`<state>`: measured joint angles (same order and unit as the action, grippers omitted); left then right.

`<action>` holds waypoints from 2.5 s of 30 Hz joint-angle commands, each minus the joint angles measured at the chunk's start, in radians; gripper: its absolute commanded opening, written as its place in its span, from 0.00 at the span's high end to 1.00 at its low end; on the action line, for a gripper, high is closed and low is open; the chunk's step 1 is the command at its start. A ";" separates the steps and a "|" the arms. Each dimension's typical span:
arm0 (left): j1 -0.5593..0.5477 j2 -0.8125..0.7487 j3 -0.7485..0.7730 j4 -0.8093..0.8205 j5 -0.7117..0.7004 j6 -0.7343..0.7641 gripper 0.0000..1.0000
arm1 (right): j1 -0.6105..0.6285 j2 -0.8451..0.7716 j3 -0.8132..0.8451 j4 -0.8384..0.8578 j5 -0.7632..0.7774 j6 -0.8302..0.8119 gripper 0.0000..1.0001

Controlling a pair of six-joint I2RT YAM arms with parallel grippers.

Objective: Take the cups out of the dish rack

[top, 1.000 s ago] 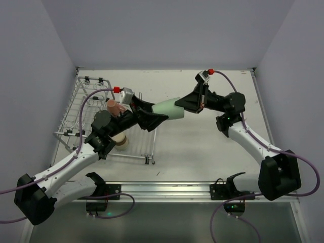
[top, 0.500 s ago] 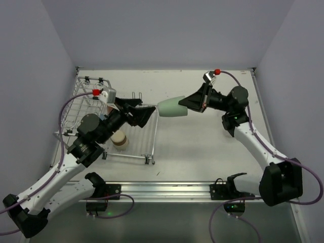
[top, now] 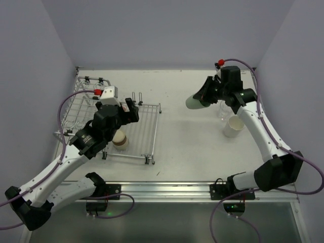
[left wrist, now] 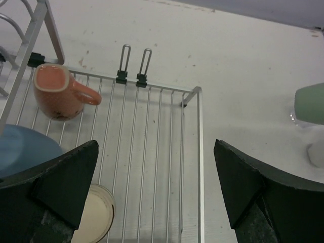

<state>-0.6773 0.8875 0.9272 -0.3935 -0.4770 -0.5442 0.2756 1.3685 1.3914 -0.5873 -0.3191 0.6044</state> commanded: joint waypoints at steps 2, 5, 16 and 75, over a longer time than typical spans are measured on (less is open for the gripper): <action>-0.002 0.045 0.087 -0.108 -0.097 -0.034 0.00 | 0.011 0.095 0.034 -0.198 0.287 -0.169 1.00; -0.002 0.073 0.110 -0.128 -0.123 -0.037 0.00 | 0.019 0.135 0.026 -0.181 0.357 -0.183 1.00; -0.002 0.258 0.185 -0.306 -0.177 -0.089 0.00 | 0.069 0.296 0.052 -0.194 0.505 -0.215 1.00; -0.013 0.307 0.042 -0.611 -0.141 -0.355 0.00 | 0.100 -0.002 -0.009 -0.108 0.483 -0.242 0.39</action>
<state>-0.6861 1.1835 0.9821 -1.0180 -0.5816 -0.8555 0.3656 1.4181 1.4052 -0.7174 0.1837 0.3653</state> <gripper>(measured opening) 0.997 0.605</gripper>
